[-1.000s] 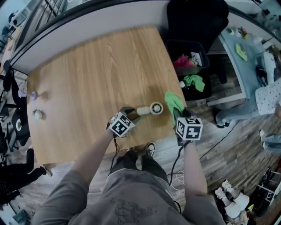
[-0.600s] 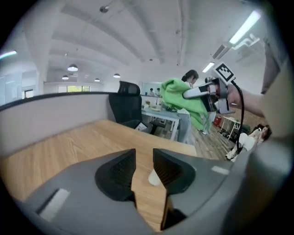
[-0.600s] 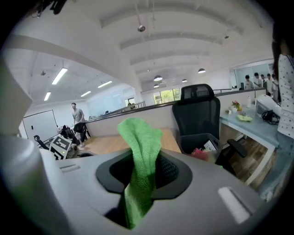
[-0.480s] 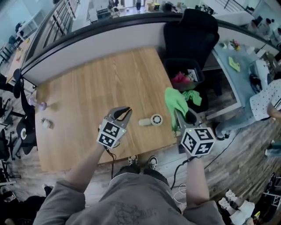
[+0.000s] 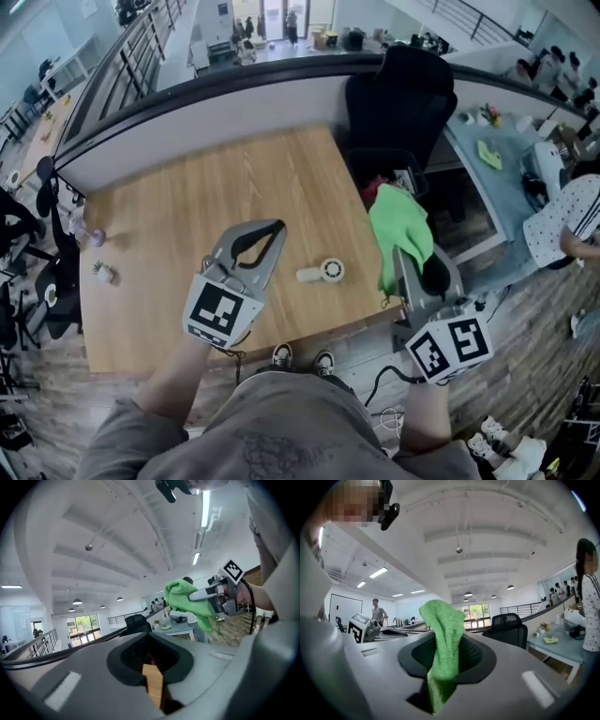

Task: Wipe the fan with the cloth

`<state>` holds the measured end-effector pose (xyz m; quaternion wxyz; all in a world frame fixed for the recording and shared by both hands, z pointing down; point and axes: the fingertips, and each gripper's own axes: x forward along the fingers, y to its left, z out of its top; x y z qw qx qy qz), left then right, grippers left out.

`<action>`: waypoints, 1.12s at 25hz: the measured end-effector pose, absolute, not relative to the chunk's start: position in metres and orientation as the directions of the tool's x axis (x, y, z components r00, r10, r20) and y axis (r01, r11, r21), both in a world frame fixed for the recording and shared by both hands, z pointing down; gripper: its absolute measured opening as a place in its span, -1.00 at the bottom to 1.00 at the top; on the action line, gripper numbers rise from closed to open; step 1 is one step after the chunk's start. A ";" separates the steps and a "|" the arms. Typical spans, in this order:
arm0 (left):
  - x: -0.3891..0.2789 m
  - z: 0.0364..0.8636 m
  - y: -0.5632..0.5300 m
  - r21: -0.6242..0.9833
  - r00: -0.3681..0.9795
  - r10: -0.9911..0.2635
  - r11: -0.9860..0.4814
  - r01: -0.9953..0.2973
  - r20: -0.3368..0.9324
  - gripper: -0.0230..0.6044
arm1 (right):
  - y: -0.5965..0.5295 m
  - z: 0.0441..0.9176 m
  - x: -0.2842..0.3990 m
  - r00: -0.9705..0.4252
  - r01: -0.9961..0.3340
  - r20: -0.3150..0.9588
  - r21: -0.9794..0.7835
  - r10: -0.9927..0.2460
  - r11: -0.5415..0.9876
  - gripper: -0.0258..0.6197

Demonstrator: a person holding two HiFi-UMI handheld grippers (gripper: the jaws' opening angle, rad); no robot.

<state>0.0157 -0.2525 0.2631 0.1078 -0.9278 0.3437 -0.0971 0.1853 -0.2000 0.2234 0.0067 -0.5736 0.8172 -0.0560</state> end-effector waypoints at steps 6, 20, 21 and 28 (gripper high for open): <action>0.009 0.233 -0.223 -0.194 0.744 -0.665 -0.739 -0.645 0.064 -0.92 | -0.168 0.206 0.180 -0.317 -0.948 0.009 -0.044 -0.948 0.316 -0.62; 0.005 0.272 -0.188 -0.145 0.737 -0.663 -0.749 -0.647 0.134 -0.92 | -0.129 0.252 0.188 -0.294 -0.956 0.153 -0.049 -0.943 0.290 -0.62; 0.005 0.271 -0.189 -0.162 0.739 -0.661 -0.750 -0.641 0.130 -0.92 | -0.129 0.251 0.188 -0.294 -0.956 0.152 -0.048 -0.944 0.290 -0.62; 0.007 0.269 -0.187 -0.174 0.746 -0.653 -0.756 -0.631 0.133 -0.92 | -0.130 0.253 0.184 -0.305 -0.952 0.160 -0.054 -0.939 0.300 -0.62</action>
